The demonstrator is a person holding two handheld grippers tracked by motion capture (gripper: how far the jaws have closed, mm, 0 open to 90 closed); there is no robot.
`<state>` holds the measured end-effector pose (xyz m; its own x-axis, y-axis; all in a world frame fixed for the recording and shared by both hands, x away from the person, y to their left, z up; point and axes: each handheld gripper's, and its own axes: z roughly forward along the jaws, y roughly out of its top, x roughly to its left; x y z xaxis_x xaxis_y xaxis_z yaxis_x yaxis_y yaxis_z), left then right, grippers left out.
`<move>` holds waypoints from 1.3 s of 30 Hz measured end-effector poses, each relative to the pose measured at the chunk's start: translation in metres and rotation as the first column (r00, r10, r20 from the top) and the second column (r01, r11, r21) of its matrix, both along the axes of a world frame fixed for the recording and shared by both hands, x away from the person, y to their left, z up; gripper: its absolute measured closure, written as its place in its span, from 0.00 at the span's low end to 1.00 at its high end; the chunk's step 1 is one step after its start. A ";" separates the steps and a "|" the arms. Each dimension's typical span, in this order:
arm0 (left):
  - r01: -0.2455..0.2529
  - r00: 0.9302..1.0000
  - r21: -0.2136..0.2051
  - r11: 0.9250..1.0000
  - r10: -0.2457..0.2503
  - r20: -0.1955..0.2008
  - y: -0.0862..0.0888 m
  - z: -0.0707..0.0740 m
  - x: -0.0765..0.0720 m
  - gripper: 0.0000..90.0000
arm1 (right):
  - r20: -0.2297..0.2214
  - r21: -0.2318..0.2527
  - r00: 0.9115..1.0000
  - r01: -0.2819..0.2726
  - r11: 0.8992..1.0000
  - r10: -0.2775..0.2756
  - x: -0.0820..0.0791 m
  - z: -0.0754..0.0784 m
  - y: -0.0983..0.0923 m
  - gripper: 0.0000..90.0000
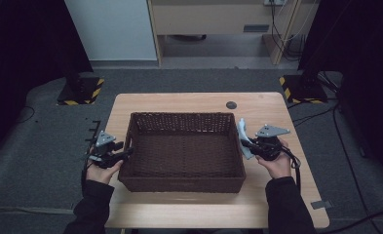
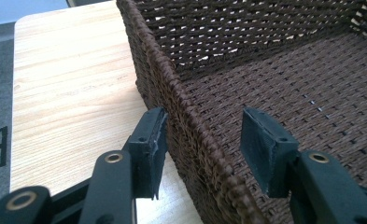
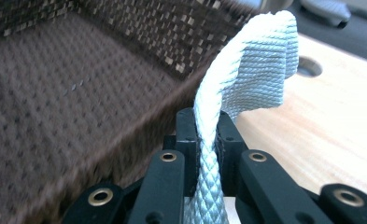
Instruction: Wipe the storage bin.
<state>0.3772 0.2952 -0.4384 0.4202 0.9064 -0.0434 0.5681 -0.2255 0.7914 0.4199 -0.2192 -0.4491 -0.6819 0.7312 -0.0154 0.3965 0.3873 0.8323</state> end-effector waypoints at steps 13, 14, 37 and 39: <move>-0.008 0.999 0.018 1.000 0.009 -0.044 -0.006 -0.009 -0.005 0.73 | -0.171 -0.121 0.985 0.009 0.993 -0.030 0.007 -0.052 0.006 0.93; -0.016 0.999 0.022 1.000 0.017 -0.040 -0.007 -0.009 -0.006 0.75 | -0.164 -0.104 0.986 0.012 0.995 -0.029 0.006 -0.050 0.005 0.93; -0.041 0.999 0.028 0.999 0.041 -0.026 -0.006 -0.009 0.003 0.77 | -0.187 -0.099 0.982 -0.009 0.995 -0.010 0.009 -0.050 0.012 0.93; -0.051 0.999 0.023 0.998 0.051 -0.018 -0.004 -0.009 0.002 0.70 | -0.172 -0.095 0.985 -0.009 0.995 -0.007 0.008 -0.047 0.013 0.93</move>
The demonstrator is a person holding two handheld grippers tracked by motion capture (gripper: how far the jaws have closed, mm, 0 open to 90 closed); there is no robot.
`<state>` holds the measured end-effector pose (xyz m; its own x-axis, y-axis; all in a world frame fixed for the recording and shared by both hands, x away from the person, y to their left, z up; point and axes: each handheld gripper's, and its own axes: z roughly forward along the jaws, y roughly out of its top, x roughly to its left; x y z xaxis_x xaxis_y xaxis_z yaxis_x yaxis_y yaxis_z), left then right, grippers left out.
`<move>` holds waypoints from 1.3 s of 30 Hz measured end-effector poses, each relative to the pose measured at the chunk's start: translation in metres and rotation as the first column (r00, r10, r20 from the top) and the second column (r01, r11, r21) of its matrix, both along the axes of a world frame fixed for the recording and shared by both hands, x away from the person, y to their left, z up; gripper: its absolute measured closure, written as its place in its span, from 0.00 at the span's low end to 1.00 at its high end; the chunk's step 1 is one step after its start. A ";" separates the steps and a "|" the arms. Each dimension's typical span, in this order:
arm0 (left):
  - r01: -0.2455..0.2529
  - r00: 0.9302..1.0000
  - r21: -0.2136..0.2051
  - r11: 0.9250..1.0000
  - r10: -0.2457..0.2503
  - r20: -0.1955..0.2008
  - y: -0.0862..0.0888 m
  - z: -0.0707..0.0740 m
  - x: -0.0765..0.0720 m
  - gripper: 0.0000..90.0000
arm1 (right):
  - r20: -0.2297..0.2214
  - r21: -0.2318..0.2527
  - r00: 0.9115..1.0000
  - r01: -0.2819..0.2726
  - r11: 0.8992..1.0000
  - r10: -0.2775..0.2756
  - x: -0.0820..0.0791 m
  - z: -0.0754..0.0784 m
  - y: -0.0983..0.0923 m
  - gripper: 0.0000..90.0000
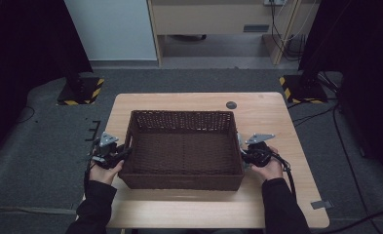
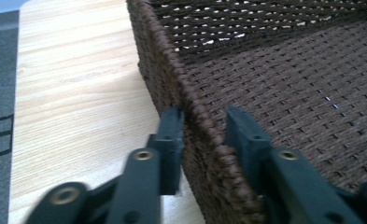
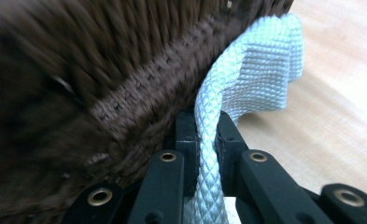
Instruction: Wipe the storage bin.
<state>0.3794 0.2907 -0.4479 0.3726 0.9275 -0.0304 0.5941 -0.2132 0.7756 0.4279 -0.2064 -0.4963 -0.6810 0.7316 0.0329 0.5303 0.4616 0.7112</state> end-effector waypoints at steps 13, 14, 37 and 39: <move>0.068 0.998 0.015 0.998 -0.068 0.006 0.002 0.007 -0.012 0.57 | 0.136 0.054 0.991 -0.030 0.998 0.022 -0.023 0.041 -0.006 0.93; 0.071 0.997 0.012 0.997 -0.071 0.001 0.002 0.006 -0.012 0.59 | 0.123 0.048 0.992 -0.029 0.998 0.023 -0.023 0.036 -0.006 0.93; 0.007 1.000 -0.024 1.000 -0.007 -0.027 -0.001 0.001 -0.011 0.78 | 0.161 0.096 0.986 -0.060 0.994 0.044 -0.047 0.048 -0.018 0.93; 0.005 1.000 -0.025 1.000 -0.006 -0.028 0.000 0.001 -0.010 0.78 | 0.130 0.068 0.990 -0.062 0.996 0.053 -0.047 0.040 -0.016 0.93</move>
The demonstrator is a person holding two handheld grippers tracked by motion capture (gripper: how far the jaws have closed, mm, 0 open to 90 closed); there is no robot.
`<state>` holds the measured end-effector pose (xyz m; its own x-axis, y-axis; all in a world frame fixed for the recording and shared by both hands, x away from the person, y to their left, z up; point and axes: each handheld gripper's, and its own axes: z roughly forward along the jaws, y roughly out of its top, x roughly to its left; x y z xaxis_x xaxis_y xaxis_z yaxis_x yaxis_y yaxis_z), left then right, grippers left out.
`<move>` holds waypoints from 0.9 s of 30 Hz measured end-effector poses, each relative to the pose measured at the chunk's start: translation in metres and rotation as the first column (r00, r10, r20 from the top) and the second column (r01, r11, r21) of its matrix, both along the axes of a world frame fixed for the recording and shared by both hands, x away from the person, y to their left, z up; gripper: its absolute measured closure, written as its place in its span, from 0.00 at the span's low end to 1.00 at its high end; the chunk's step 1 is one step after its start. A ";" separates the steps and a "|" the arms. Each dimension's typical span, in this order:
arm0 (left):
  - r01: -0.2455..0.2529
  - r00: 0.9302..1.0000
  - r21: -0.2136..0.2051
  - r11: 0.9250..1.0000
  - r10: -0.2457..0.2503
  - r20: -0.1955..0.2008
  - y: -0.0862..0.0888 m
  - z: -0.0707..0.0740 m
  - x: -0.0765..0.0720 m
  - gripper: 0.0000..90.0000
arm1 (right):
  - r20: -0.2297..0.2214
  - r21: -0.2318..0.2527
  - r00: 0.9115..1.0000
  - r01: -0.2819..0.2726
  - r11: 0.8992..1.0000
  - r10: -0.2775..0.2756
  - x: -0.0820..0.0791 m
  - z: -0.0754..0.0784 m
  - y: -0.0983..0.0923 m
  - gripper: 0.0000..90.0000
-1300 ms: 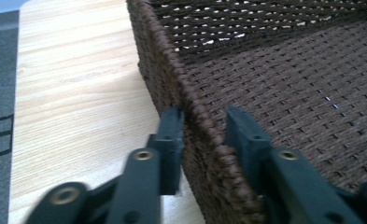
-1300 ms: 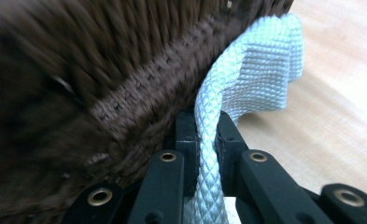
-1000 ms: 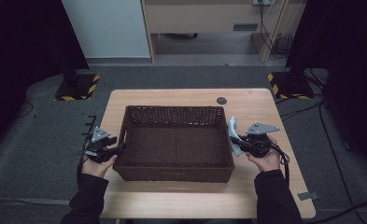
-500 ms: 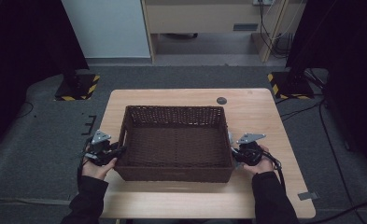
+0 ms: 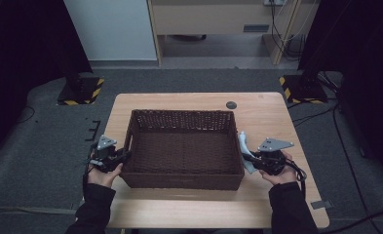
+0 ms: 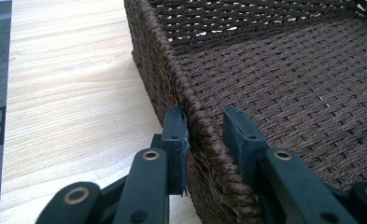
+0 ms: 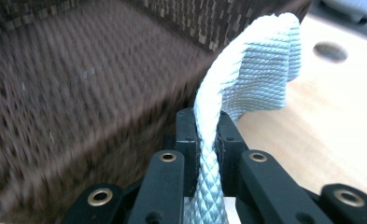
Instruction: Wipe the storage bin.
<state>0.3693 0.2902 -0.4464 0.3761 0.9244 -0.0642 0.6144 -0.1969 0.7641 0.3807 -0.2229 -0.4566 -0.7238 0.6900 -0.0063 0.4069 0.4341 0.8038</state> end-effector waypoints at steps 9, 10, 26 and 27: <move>0.006 1.000 -0.012 1.000 -0.006 0.003 0.001 -0.001 0.007 0.77 | -0.137 -0.092 0.990 0.005 0.996 -0.018 0.009 -0.043 0.007 0.93; 0.009 1.000 -0.022 1.000 -0.009 0.007 0.002 -0.001 0.007 0.76 | -0.137 -0.098 0.990 0.004 0.995 -0.017 0.009 -0.045 0.008 0.93; 0.070 0.998 -0.020 0.997 -0.070 -0.003 0.007 0.000 -0.003 0.62 | -0.051 -0.034 0.999 -0.008 0.999 0.007 -0.014 -0.018 0.002 0.93; 0.070 0.997 -0.022 0.997 -0.071 -0.011 0.007 -0.001 -0.003 0.64 | -0.061 -0.049 0.998 -0.012 0.999 0.009 -0.014 -0.023 0.003 0.93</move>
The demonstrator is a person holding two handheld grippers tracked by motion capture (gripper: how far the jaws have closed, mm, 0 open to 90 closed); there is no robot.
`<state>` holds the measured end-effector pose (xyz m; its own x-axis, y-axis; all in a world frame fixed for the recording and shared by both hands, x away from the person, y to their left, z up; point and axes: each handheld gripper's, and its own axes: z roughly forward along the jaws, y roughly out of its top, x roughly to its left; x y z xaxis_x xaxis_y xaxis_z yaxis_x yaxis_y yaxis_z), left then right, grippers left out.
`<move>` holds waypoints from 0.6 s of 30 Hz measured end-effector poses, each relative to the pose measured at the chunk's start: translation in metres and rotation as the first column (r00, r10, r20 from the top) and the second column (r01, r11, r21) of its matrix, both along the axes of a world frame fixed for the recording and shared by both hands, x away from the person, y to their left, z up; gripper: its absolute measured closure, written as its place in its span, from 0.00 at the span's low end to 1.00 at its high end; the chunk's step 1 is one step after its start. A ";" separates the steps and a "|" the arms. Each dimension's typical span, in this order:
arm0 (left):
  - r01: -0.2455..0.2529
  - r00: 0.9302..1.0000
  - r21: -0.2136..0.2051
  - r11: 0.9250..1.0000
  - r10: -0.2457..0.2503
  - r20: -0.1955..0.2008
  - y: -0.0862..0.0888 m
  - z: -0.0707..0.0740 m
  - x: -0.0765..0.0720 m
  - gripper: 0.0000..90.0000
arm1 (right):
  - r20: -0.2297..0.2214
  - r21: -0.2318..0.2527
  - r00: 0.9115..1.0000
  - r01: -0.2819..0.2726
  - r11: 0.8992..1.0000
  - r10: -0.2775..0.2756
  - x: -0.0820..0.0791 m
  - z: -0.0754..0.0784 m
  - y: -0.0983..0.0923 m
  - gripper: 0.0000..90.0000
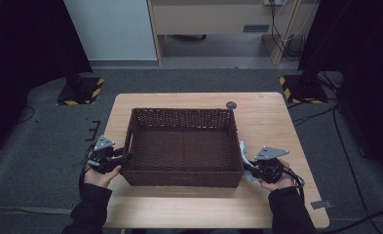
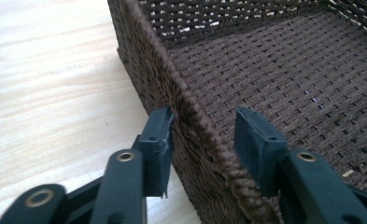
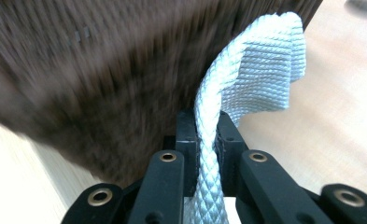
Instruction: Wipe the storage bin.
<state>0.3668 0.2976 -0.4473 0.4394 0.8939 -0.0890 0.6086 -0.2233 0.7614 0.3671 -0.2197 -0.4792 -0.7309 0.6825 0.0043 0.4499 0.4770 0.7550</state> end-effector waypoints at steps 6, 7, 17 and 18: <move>-0.017 1.000 -0.029 0.999 0.017 -0.006 0.000 -0.001 -0.001 0.68 | -0.076 -0.066 0.997 0.001 0.998 -0.006 0.000 -0.024 0.005 0.93; -0.019 1.000 -0.027 0.999 0.019 -0.005 0.000 -0.001 -0.001 0.69 | -0.080 -0.062 0.997 0.003 0.998 -0.008 0.000 -0.025 0.005 0.93; -0.037 0.999 0.008 0.999 0.037 0.000 -0.004 0.000 -0.002 0.72 | 0.069 0.065 0.997 0.021 0.998 -0.025 -0.014 0.018 -0.007 0.93; -0.040 0.999 0.006 0.999 0.040 0.000 -0.004 0.000 -0.002 0.73 | 0.079 0.074 0.997 0.017 0.997 -0.023 -0.017 0.022 -0.008 0.93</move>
<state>0.3647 0.2939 -0.4470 0.4031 0.9113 -0.0840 0.6175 -0.2030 0.7599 0.3497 -0.2275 -0.4575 -0.7169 0.6972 -0.0032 0.3957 0.4106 0.8215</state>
